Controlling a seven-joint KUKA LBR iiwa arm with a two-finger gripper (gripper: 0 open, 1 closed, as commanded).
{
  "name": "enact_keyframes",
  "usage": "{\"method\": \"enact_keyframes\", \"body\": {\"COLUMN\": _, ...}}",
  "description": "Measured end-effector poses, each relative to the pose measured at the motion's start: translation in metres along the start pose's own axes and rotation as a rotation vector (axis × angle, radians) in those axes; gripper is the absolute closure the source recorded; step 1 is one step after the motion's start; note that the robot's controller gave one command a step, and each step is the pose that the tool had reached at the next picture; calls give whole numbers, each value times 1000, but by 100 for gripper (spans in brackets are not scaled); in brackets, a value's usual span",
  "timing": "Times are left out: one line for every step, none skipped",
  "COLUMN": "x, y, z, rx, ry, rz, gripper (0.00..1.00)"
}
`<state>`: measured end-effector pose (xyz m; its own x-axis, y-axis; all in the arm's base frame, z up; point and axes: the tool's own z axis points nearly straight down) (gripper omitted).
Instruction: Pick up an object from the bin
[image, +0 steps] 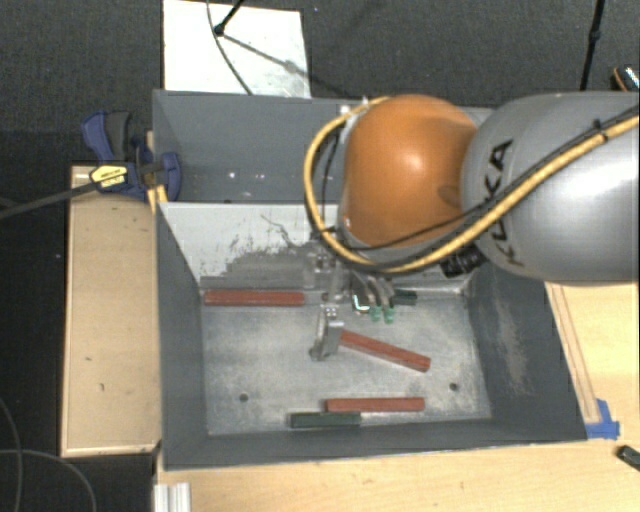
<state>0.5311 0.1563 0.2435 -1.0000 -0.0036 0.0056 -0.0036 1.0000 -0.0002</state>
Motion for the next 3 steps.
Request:
{"method": "enact_keyframes", "body": {"x": -43, "y": -72, "z": 55, "rx": 3, "ry": -4, "rz": 2, "gripper": 0}}
{"method": "enact_keyframes", "body": {"x": -27, "y": -129, "z": 117, "rx": 2, "ry": -1, "rz": 27, "gripper": 0}}
{"method": "enact_keyframes", "body": {"x": -34, "y": -136, "z": 176, "rx": 0, "ry": -2, "rz": -50, "gripper": 0}}
